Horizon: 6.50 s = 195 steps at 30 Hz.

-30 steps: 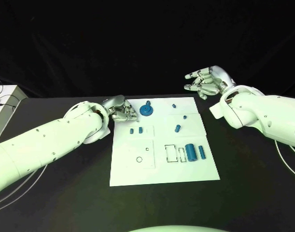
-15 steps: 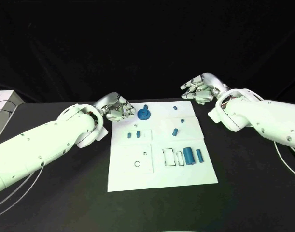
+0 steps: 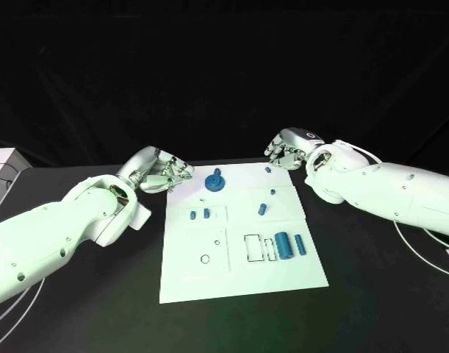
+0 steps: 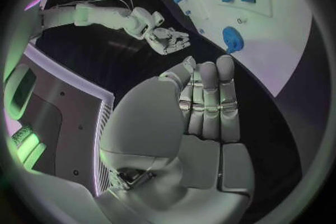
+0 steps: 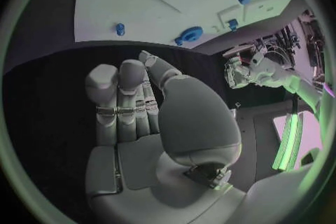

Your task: Assemble the parts on the task board

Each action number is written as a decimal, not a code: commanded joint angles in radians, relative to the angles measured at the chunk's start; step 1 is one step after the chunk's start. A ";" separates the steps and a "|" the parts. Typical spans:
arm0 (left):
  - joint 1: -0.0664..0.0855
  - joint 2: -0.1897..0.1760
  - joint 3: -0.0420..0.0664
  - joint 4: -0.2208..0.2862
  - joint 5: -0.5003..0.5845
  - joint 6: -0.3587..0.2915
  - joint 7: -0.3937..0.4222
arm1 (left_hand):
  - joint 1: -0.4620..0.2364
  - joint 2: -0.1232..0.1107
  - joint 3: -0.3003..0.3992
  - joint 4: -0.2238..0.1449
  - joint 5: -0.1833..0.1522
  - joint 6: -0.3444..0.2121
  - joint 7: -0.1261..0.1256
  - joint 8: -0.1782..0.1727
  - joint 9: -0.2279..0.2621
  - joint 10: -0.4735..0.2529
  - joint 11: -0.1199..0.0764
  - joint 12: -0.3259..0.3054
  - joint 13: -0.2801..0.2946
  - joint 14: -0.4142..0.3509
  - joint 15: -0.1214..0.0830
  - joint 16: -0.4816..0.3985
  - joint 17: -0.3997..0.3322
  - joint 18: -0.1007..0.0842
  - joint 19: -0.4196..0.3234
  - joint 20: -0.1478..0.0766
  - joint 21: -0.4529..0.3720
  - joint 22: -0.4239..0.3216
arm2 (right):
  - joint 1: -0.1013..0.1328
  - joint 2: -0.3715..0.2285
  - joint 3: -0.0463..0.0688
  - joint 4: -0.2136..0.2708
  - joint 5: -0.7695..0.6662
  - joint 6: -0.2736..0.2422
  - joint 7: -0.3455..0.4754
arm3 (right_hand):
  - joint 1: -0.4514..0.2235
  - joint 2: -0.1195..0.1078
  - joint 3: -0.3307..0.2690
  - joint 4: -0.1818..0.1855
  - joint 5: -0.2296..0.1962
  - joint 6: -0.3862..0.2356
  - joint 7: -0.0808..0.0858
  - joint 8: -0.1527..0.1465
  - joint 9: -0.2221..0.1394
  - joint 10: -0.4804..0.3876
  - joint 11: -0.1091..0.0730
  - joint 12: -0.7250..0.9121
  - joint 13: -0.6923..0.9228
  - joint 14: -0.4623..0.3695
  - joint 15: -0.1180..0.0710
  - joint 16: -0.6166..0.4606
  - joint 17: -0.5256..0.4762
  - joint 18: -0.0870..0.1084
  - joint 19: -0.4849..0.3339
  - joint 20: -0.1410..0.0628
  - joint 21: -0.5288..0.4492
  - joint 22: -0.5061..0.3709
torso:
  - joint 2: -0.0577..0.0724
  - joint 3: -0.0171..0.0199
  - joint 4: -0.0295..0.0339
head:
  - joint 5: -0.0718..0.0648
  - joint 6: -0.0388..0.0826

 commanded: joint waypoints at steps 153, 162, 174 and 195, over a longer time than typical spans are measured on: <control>-0.039 -0.129 0.023 0.122 0.621 -0.055 0.243 | -0.021 0.014 -0.226 0.136 -0.002 -0.055 0.033 -0.004 -0.002 0.090 0.068 -0.417 -0.017 0.050 0.108 -0.871 -0.519 -0.066 -0.031 0.112 -0.543 -0.825 | -0.037 0.107 0.012 -0.412 0.182 0.025 -0.306 | -0.122 -0.047 -0.277 0.272 0.036 -0.014 -0.030 -0.001 0.100 0.046 -0.066 0.978 1.212 -0.013 -0.028 0.493 0.248 -0.039 0.077 -0.014 0.504 0.178 | 0.011 -0.0185 0.0279 | -0.083 0.032; -0.039 -0.132 0.025 0.125 0.621 -0.056 0.241 | -0.020 0.016 -0.224 0.136 -0.002 -0.055 0.035 -0.004 -0.002 0.089 0.069 -0.417 -0.017 0.049 0.108 -0.871 -0.519 -0.066 -0.030 0.112 -0.542 -0.831 | -0.043 0.117 0.012 -0.424 0.188 0.029 -0.289 | -0.116 -0.010 -0.260 0.215 0.030 -0.014 -0.028 -0.001 0.092 0.047 -0.065 0.975 1.218 -0.013 -0.028 0.491 0.250 -0.040 0.077 -0.014 0.506 0.178 | 0.016 -0.0179 0.0325 | -0.084 0.033; -0.039 -0.133 0.028 0.128 0.619 -0.052 0.241 | -0.016 0.020 -0.221 0.135 -0.002 -0.054 0.035 -0.004 -0.002 0.088 0.069 -0.418 -0.017 0.049 0.109 -0.871 -0.519 -0.066 -0.030 0.112 -0.541 -0.834 | -0.055 0.130 0.011 -0.434 0.196 0.044 -0.269 | -0.101 0.019 -0.205 0.132 0.042 -0.008 -0.028 -0.002 0.073 0.046 -0.067 0.970 1.219 -0.013 -0.029 0.489 0.253 -0.041 0.076 -0.015 0.508 0.179 | 0.016 -0.0190 0.0315 | -0.083 0.027; -0.039 -0.138 0.030 0.128 0.611 -0.056 0.235 | -0.010 0.025 -0.217 0.131 -0.002 -0.053 0.036 -0.004 -0.002 0.085 0.070 -0.418 -0.017 0.047 0.109 -0.872 -0.520 -0.066 -0.031 0.112 -0.540 -0.839 | -0.057 0.086 0.011 -0.352 0.200 -0.040 -0.172 | -0.057 0.130 0.025 -0.056 0.023 0.040 -0.035 0.002 0.104 0.079 -0.081 0.989 1.242 -0.012 -0.039 0.483 0.278 -0.049 0.073 -0.026 0.526 0.183 | 0.016 -0.0180 0.0293 | -0.080 0.022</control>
